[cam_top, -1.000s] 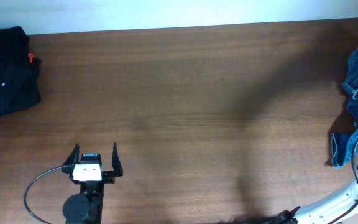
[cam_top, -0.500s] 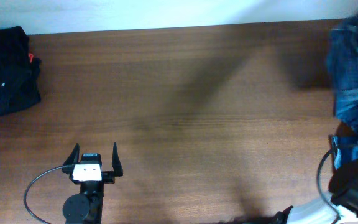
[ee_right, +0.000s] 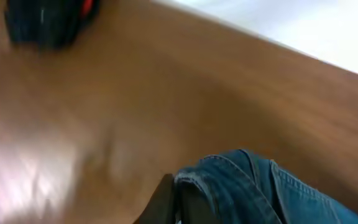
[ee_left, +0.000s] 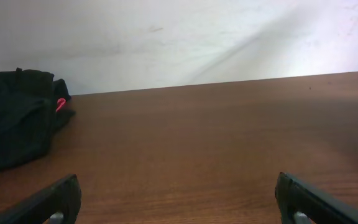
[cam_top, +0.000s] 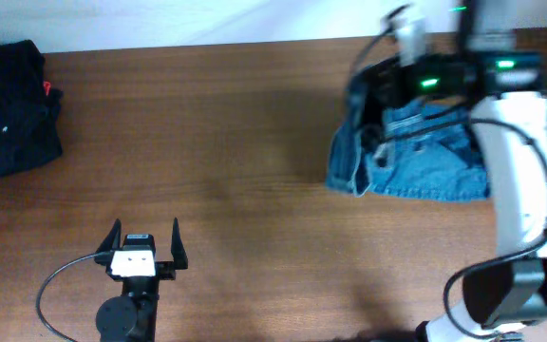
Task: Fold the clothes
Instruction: 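Drag the grasped jeans with the right gripper to the table center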
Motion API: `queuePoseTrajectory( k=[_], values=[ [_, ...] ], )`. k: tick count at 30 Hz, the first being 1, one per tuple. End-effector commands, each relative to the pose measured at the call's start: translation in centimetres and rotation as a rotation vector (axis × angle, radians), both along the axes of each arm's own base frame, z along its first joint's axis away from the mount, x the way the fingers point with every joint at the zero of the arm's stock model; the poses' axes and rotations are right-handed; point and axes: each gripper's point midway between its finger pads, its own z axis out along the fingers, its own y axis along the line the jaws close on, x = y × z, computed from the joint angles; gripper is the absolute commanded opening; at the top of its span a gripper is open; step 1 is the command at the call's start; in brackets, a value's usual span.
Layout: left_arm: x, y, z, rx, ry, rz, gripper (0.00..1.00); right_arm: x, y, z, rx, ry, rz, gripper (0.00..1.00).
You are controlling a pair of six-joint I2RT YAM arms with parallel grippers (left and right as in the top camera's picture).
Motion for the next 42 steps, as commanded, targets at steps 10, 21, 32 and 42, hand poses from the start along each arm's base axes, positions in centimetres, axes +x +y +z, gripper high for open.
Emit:
queuePoseTrajectory(
  k=[10,21,32,42],
  values=[
    [0.0,-0.1,-0.2,0.019,-0.002,-0.005,0.99,-5.1,15.7,-6.4,-0.189,0.027,0.379,0.04],
    [0.0,-0.1,-0.2,0.019,-0.002,-0.005,0.99,-9.0,25.1,-9.9,-0.184,-0.011,0.584,0.04],
    [0.0,-0.1,-0.2,0.019,-0.002,-0.005,0.99,-8.3,30.4,-7.1,-0.091,-0.173,0.536,0.04],
    [0.0,-0.1,-0.2,0.019,-0.002,-0.005,1.00,-4.4,32.9,-6.7,-0.023,-0.301,0.438,0.04]
  ],
)
